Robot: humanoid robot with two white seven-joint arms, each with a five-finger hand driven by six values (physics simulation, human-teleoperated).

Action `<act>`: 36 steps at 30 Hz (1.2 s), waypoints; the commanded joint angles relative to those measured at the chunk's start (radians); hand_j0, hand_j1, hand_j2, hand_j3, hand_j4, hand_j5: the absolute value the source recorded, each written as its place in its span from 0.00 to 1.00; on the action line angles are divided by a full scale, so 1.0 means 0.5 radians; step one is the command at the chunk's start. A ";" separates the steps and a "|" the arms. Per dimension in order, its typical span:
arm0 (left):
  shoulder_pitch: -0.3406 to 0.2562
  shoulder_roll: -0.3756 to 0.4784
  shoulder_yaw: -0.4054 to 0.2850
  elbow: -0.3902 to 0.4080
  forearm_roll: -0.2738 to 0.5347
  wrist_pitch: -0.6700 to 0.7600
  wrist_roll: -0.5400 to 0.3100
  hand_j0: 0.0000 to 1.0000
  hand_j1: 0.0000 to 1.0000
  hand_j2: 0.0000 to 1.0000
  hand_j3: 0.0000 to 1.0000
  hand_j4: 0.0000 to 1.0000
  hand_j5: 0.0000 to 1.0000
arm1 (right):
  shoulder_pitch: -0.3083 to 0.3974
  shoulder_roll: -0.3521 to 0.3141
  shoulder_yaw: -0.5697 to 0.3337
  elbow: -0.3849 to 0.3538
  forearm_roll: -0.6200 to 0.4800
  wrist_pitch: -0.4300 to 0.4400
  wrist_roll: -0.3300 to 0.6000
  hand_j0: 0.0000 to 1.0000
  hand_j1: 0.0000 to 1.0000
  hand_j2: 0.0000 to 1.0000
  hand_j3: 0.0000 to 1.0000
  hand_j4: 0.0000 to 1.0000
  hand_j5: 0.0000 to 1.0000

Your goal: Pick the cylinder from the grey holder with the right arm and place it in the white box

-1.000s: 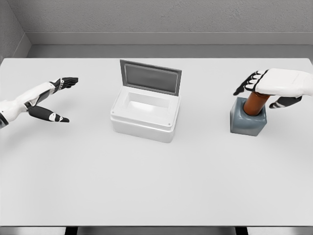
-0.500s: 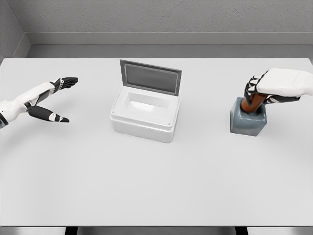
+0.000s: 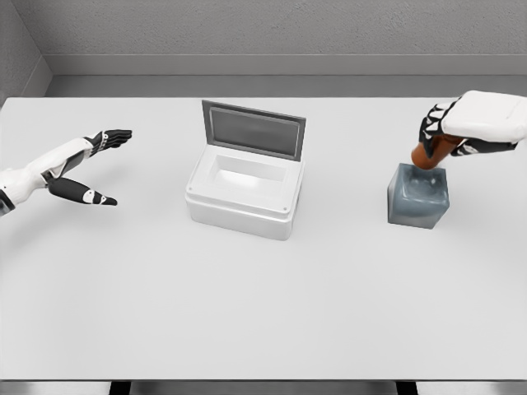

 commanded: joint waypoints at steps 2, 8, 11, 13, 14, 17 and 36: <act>0.000 -0.006 0.003 -0.004 0.014 0.003 -0.002 1.00 1.00 1.00 1.00 1.00 1.00 | -0.009 0.054 -0.001 -0.008 -0.016 0.005 -0.001 0.40 0.40 0.40 0.40 0.40 0.40; 0.000 -0.034 -0.040 -0.020 0.014 0.003 0.001 1.00 1.00 1.00 1.00 1.00 1.00 | -0.055 0.158 0.015 -0.078 -0.016 0.005 -0.001 0.40 0.40 0.40 0.40 0.40 0.40; 0.000 -0.034 -0.053 -0.029 0.017 0.003 0.001 1.00 1.00 1.00 1.00 1.00 1.00 | -0.052 0.152 0.021 -0.238 -0.016 0.005 -0.001 0.40 0.40 0.40 0.40 0.40 0.40; 0.000 -0.031 -0.053 -0.029 0.017 0.003 0.001 1.00 1.00 1.00 1.00 1.00 1.00 | -0.049 0.152 0.024 -0.339 -0.016 0.005 -0.001 0.40 0.40 0.40 0.40 0.40 0.40; 0.000 -0.031 -0.056 -0.029 0.017 0.003 0.001 1.00 1.00 1.00 1.00 1.00 1.00 | -0.049 0.152 0.024 -0.376 -0.016 0.005 -0.001 0.40 0.40 0.40 0.40 0.40 0.40; 0.000 -0.034 -0.056 -0.029 0.017 0.003 0.001 1.00 1.00 1.00 1.00 1.00 1.00 | -0.052 0.158 0.051 -0.413 -0.016 0.005 -0.001 0.40 0.40 0.40 0.40 0.40 0.40; 0.000 -0.037 -0.083 -0.047 0.014 0.003 0.001 1.00 1.00 1.00 1.00 1.00 1.00 | -0.248 0.376 0.223 -0.477 -0.010 0.005 -0.001 0.40 0.40 0.40 0.40 0.40 0.40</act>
